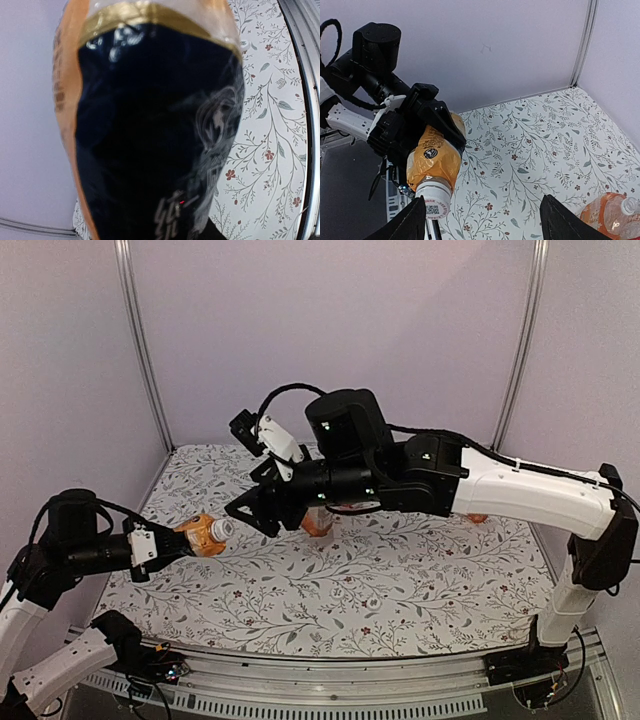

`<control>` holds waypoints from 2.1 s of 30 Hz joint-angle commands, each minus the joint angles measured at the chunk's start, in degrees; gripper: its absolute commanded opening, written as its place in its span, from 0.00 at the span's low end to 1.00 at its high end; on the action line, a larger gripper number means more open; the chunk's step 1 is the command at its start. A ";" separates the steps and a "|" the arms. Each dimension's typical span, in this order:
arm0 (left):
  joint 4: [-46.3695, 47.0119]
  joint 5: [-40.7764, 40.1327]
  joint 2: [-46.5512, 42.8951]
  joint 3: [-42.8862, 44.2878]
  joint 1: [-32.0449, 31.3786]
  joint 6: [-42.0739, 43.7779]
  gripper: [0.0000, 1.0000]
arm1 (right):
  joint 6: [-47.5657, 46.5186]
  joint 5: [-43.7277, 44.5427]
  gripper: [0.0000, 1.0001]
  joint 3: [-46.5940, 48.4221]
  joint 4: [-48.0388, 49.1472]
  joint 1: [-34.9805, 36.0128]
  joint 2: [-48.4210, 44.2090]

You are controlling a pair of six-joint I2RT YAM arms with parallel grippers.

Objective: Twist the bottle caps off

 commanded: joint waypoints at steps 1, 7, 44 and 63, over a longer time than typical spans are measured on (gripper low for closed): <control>1.63 -1.28 0.34 -1.02 0.49 -0.51 0.33 | 18.30 -9.88 0.75 2.58 -4.67 0.16 4.12; 1.90 -1.31 0.41 -1.37 0.49 -0.19 0.33 | 19.36 -12.10 0.62 4.38 -5.05 0.15 5.94; -11.23 12.83 1.28 1.89 0.47 5.31 0.33 | -47.27 26.91 0.00 -2.83 -10.84 15.28 2.02; -12.85 13.51 1.04 1.71 0.47 7.09 0.33 | -76.40 35.56 0.00 -10.16 8.87 16.71 3.50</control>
